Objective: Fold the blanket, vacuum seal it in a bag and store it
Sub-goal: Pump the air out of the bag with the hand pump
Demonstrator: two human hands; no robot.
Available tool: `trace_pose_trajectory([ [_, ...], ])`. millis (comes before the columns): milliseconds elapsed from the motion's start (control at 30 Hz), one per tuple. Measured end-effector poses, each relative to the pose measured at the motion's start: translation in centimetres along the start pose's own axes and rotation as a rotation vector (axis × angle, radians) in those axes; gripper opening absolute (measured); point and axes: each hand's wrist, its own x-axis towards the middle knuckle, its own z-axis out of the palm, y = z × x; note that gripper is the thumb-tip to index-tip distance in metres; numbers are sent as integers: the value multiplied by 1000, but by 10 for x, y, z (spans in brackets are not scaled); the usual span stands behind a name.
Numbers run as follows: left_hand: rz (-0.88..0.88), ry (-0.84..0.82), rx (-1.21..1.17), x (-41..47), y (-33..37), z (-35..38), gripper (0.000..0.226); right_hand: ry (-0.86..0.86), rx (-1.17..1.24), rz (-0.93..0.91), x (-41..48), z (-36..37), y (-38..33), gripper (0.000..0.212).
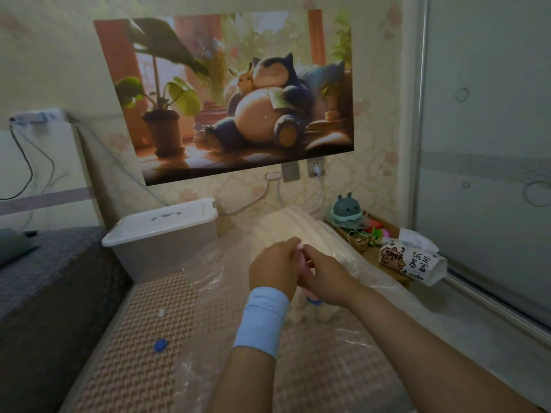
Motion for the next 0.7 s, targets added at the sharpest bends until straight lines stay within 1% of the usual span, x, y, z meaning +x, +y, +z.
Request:
trace_pose_trajectory([
  [33, 19, 45, 16, 0, 4, -6, 31, -1, 3, -3, -1, 0, -1, 38],
  [67, 60, 172, 11, 1, 7, -16, 29, 3, 8, -3, 0, -1, -1, 34],
  [167, 234, 732, -57, 1, 17, -54, 24, 10, 10, -7, 4, -6, 4, 41],
  [200, 279, 861, -66, 2, 18, -63, 22, 9, 13, -13, 5, -6, 5, 42],
  [233, 304, 935, -68, 3, 19, -69, 21, 10, 10, -17, 6, -7, 5, 42],
  [267, 316, 948, -68, 4, 20, -69, 21, 11, 7, -19, 7, -6, 6, 42],
  [300, 322, 908, -71, 4, 20, -64, 22, 7, 0, -13, 7, -6, 7, 42],
  [333, 307, 821, -68, 4, 17, -52, 23, 0, -1, -7, 7, -6, 9, 42],
  [367, 263, 678, -61, 3, 13, -39, 25, -6, 0, 0, 7, -5, 9, 41],
  [467, 78, 108, -57, 2, -5, -3, 25, -6, -1, 0, 4, -3, 4, 42],
  [500, 59, 17, -38, 2, -7, 1, 23, -8, -2, -3, 2, -2, 2, 47],
  [533, 65, 4, -11, 1, -4, -2, 22, -10, -1, -5, 1, -1, 1, 49],
  [567, 85, 55, 10, 1, -1, -11, 22, -10, 2, -1, 1, -1, -1, 46],
  [600, 118, 168, 24, 0, 5, -21, 24, -3, 3, 3, 1, -2, 0, 40],
  [633, 168, 335, 21, -1, 10, -33, 25, 4, 3, 9, 1, -4, 1, 37],
  [700, 288, 670, -19, -1, 17, -58, 23, 11, 8, 1, 2, -7, 5, 39],
])
